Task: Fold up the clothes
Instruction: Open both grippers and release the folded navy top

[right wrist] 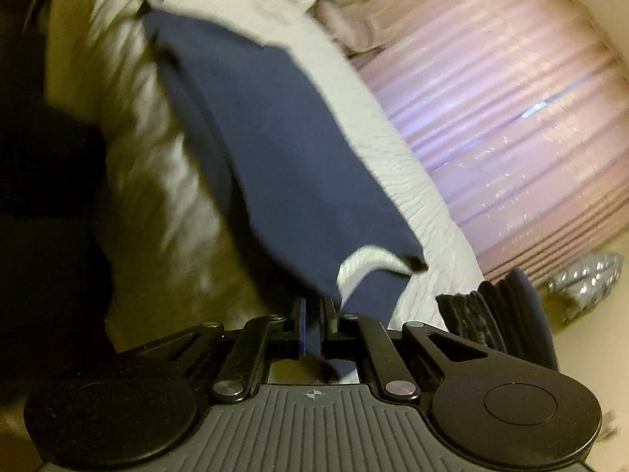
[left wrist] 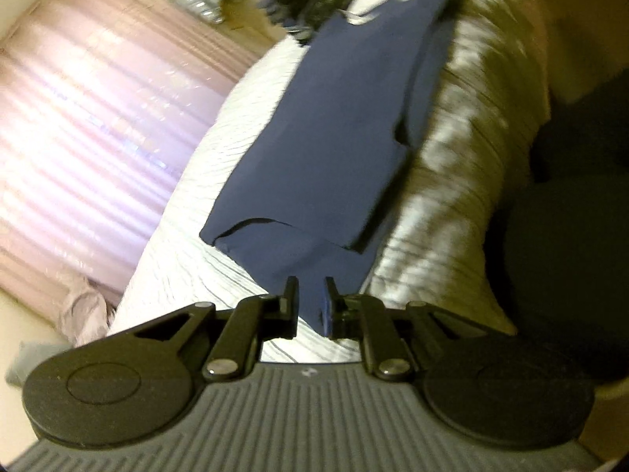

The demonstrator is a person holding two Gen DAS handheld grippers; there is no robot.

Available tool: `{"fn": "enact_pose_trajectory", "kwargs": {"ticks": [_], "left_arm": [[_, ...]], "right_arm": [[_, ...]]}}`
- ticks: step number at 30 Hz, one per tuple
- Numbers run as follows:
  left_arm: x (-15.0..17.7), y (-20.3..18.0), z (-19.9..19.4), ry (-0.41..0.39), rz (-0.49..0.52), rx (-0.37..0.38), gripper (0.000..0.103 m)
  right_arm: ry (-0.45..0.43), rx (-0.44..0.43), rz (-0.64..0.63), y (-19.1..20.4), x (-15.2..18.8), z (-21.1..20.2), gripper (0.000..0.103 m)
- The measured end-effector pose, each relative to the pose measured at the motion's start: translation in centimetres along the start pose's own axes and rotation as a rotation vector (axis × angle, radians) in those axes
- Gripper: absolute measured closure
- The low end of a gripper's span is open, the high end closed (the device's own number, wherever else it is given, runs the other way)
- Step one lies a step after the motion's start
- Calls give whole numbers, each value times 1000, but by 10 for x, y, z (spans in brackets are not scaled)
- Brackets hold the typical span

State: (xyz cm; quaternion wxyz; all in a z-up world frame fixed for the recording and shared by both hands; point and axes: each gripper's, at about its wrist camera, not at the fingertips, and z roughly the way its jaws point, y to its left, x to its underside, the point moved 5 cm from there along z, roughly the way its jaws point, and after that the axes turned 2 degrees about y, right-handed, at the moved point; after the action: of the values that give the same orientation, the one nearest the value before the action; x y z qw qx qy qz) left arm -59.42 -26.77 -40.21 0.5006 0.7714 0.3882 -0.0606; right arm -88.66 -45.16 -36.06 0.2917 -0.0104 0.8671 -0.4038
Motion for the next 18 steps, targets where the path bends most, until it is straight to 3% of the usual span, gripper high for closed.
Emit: {"fn": "enact_pose_trajectory", "kwargs": {"ticks": [6,10,14,18], "left_arm": [[-28,2,6,-41,-92,12,90],[-31,-4,22,5,-151,67,88],[-22,-6,22,58,-144,73,87],[-10,5,8,90,-176,45,84]], "right_arm": [[-46,-47,178,-13,-25,20,100],[47,-97,272,-16,-12,40,100],[69,-94,326,-22,-3,29,100],[11,-85,342,-21,-10,6,99]]}}
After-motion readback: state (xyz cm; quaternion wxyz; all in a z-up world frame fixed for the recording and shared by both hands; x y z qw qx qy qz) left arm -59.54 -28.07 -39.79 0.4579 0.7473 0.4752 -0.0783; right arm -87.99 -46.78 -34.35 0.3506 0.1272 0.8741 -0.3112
